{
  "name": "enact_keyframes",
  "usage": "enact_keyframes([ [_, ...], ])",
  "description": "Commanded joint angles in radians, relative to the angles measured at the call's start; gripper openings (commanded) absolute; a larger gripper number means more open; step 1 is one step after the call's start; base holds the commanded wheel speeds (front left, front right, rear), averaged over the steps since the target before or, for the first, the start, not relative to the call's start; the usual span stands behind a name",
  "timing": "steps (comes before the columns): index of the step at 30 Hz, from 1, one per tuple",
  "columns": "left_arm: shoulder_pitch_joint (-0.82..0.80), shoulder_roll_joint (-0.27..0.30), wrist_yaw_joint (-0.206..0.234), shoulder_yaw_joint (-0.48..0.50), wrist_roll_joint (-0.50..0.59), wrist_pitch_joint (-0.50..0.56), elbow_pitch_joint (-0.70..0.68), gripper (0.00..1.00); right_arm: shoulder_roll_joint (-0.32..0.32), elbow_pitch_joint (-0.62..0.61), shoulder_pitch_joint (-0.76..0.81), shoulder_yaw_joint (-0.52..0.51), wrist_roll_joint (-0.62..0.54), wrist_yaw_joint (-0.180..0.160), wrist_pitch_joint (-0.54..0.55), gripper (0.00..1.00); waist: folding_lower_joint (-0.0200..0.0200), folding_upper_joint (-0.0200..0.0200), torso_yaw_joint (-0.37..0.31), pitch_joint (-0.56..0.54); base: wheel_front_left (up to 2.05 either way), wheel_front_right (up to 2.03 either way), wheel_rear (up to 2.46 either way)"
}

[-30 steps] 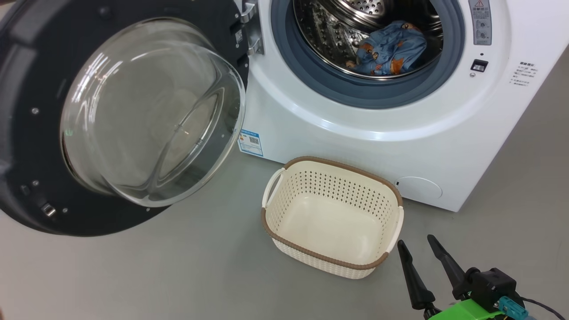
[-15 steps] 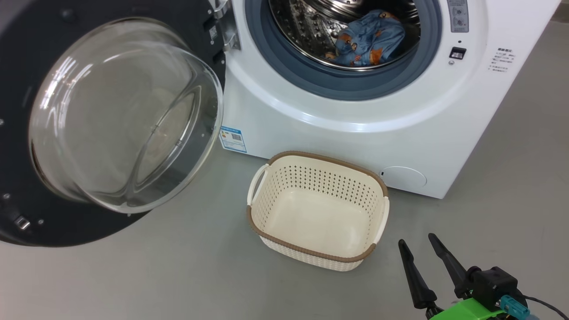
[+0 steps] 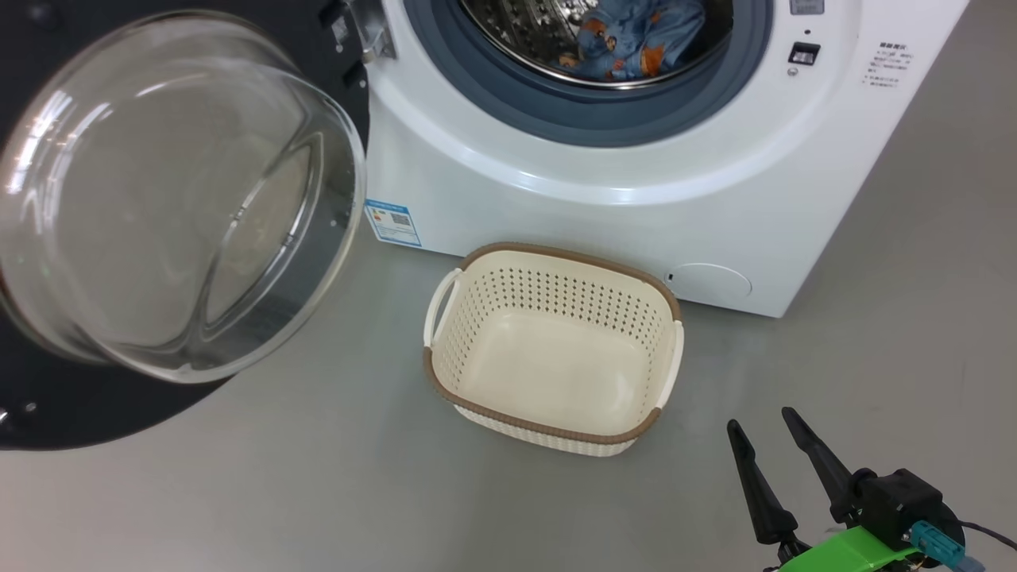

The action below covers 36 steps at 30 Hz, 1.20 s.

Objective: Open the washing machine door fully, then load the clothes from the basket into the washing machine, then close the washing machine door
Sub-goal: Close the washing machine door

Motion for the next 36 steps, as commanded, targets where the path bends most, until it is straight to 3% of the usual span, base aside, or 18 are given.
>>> enact_keyframes([
  [1,-0.042,0.076,-0.007,0.017,-0.025,0.026,0.001,0.00,-0.011,-0.027,-0.034,0.031,-0.012,0.003,-0.005,1.00,0.0000,0.0000,-0.013,0.016,0.00,0.00,0.00],
  [13,-0.050,0.101,-0.007,0.026,-0.102,0.153,0.091,0.00,-0.032,-0.034,-0.045,0.027,-0.014,0.003,-0.005,1.00,0.0000,0.0000,-0.050,0.053,0.00,0.00,0.00],
  [36,0.020,0.052,-0.007,-0.061,-0.159,0.379,-0.017,0.00,-0.022,-0.022,-0.057,0.030,-0.013,0.003,-0.005,1.00,0.0000,0.0000,-0.033,0.051,0.00,0.00,0.00],
])
